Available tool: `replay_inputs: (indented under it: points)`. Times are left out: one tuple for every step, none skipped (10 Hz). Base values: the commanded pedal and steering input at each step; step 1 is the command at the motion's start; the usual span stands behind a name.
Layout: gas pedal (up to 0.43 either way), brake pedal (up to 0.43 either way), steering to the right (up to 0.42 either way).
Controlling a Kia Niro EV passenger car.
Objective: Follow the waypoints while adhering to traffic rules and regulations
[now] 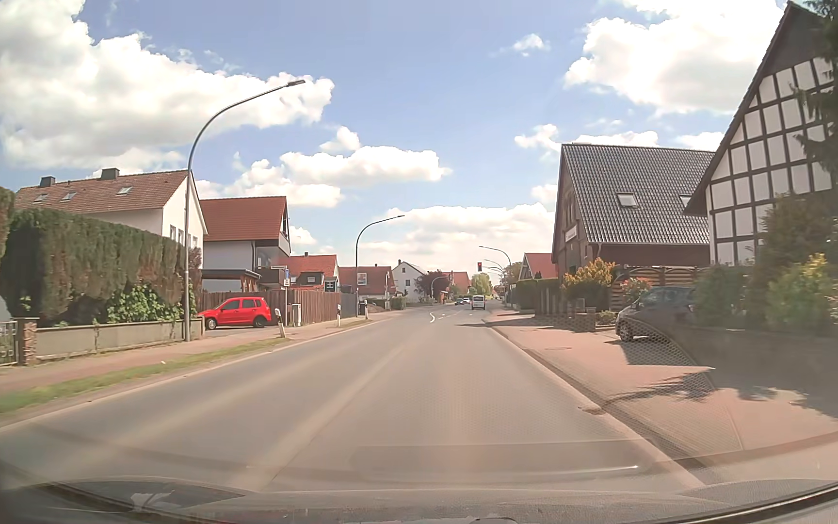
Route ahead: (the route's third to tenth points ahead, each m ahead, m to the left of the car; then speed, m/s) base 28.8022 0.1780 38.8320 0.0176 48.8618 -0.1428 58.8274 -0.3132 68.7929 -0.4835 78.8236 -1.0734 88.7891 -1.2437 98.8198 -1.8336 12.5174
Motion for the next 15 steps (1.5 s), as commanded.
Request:
replay_inputs:
  points:
    - [0.0, 0.0, 0.0]
    - [0.0, 0.0, 0.0]
    - [0.0, 0.0, 0.0]
    - [0.0, 0.0, 0.0]
    - [0.0, 0.0, 0.0]
    - [0.0, 0.0, 0.0]
    - [0.0, 0.0, 0.0]
    - [0.0, 0.0, 0.0]
    - [0.0, 0.0, 0.001]
    - [0.0, 0.0, 0.001]
    - [0.0, 0.0, 0.001]
    - [0.0, 0.0, 0.001]
    - [0.02, 0.0, 0.001]
    - [0.028, 0.0, 0.001]
    - [0.039, 0.0, 0.001]
